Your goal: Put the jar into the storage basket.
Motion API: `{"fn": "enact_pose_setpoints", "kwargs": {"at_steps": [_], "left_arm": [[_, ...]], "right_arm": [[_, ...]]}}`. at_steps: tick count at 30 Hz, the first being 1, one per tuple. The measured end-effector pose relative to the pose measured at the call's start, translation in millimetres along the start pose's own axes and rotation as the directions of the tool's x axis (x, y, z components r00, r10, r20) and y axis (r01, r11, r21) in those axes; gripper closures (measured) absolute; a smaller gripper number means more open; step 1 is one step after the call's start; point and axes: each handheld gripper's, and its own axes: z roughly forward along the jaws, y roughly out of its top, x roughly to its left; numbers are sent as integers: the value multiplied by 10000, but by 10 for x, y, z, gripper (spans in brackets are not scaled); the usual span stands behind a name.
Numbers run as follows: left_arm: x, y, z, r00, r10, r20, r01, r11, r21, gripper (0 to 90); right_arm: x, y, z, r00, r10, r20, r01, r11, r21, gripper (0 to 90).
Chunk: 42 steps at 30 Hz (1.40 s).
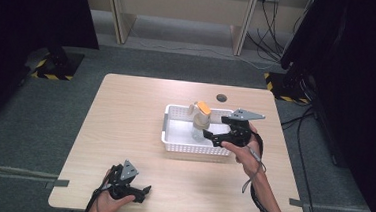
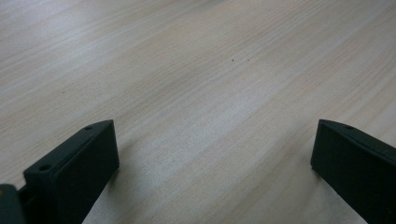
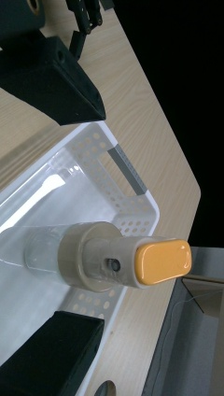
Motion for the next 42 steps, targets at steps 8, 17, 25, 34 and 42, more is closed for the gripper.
{"fn": "enact_pose_setpoints", "kwargs": {"at_steps": [8, 17, 25, 34, 42], "left_arm": [[0, 0, 0, 10000, -2, 1, 2, 10000, 0, 0], [0, 0, 0, 10000, -1, 1, 1, 10000, -1, 0], [0, 0, 0, 10000, -3, 1, 3, 10000, -1, 1], [0, 0, 0, 10000, -4, -2, 4, 10000, 0, 1], [0, 0, 0, 10000, -5, -2, 5, 10000, -2, 1]], "right_arm": [[64, -94, -80, 9999, -149, -37, 149, 9998, -113, 30], [137, -214, -181, 9997, -230, -45, 228, 9993, -287, 30], [173, -304, -250, 9998, -189, -82, 186, 9992, -350, 30], [226, -404, -354, 9997, -224, -85, 220, 9987, -455, 31], [305, -545, -406, 9995, -272, -146, 266, 9989, -398, 31]]}}
